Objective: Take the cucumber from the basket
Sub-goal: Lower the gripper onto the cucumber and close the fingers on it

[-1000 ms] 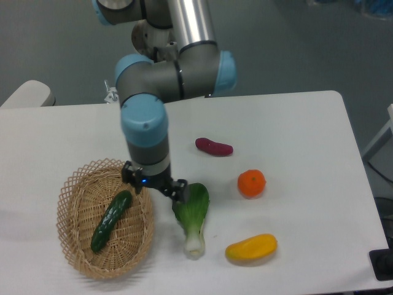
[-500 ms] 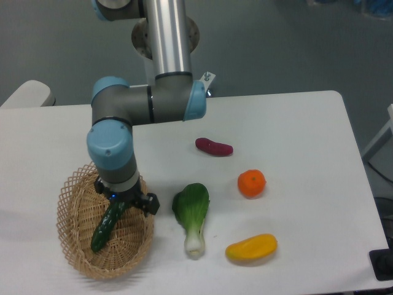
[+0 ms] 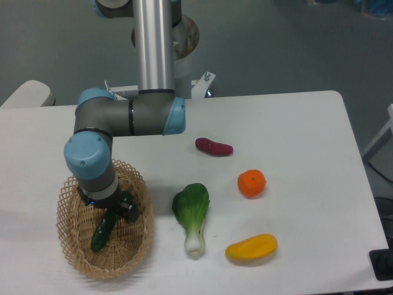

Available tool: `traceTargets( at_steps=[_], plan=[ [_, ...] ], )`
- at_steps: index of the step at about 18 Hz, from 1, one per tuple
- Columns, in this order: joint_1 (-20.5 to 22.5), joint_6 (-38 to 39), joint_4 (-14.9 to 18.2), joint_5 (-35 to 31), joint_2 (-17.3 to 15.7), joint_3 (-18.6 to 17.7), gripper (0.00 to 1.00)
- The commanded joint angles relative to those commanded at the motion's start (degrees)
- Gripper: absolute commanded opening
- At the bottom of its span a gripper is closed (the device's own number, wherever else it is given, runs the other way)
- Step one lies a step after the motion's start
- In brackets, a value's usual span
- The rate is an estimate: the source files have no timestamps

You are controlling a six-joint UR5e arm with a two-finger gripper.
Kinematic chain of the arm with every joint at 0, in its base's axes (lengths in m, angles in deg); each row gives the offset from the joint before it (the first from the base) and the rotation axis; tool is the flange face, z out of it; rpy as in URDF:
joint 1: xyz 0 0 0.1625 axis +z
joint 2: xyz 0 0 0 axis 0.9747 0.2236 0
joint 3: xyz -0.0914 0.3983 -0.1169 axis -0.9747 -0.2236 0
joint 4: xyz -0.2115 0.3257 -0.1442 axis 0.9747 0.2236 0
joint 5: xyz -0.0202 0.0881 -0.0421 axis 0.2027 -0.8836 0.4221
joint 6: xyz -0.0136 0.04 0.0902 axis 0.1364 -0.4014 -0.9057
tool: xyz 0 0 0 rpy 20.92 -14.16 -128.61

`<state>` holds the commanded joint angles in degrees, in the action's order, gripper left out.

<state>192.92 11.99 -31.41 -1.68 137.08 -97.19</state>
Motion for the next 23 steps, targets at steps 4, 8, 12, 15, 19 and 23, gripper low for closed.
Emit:
traceTargets(
  at_steps=[4, 8, 12, 15, 19, 23],
  plan=[
    [-0.18, 0.09, -0.62, 0.00, 0.27, -0.17, 1.00],
    [-0.18, 0.18, -0.70, -0.18, 0.62, -0.35, 1.00],
    [-0.53, 0.09, -1.06, -0.18, 0.62, -0.35, 0.52],
    [-0.53, 0.00, -1.06, -0.18, 0.62, -0.35, 0.25],
    [-0.53, -0.35, -1.06, -0.18, 0.45, 0.00, 0.20],
    [-0.27, -0.61, -0.88, -0.09, -0.08, 0.70, 0.15]
  ],
)
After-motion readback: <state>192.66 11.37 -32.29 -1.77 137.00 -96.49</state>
